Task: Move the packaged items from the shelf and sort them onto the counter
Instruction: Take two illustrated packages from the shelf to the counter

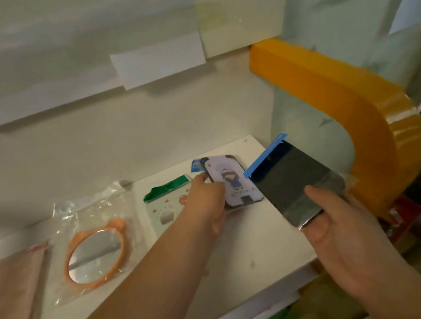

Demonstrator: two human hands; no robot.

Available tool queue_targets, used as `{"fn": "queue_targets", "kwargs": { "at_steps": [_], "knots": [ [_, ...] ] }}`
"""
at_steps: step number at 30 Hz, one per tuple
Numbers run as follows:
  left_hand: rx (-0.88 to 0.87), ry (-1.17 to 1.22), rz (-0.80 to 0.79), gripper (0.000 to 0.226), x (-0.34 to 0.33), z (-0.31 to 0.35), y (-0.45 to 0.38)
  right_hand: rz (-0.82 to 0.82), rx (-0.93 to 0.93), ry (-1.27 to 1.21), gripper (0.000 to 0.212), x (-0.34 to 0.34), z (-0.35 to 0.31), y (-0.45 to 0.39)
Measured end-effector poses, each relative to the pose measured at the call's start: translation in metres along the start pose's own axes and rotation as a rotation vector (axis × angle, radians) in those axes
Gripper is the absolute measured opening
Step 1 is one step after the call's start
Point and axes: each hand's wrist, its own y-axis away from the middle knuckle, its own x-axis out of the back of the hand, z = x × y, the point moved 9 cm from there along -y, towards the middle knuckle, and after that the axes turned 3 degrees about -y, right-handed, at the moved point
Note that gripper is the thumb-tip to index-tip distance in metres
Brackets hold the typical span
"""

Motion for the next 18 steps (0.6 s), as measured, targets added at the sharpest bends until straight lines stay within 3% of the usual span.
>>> {"fn": "queue_targets", "kwargs": {
  "at_steps": [3,7,11,18],
  "knots": [
    [0.005,-0.056,-0.006,0.036,-0.010,-0.004,-0.003,0.080,0.051,0.193,0.015,0.010,-0.008,-0.003],
    [-0.022,-0.187,0.026,0.033,-0.011,-0.004,0.001,0.066,0.205,0.436,0.021,0.006,-0.031,-0.002],
    [-0.167,-0.423,0.151,0.035,-0.007,0.019,0.026,-0.025,0.325,0.657,0.015,-0.008,-0.045,-0.005],
    [-0.244,-0.497,0.210,0.057,0.022,0.018,0.046,-0.246,0.679,1.216,0.046,-0.043,-0.027,-0.040]
  ]
}}
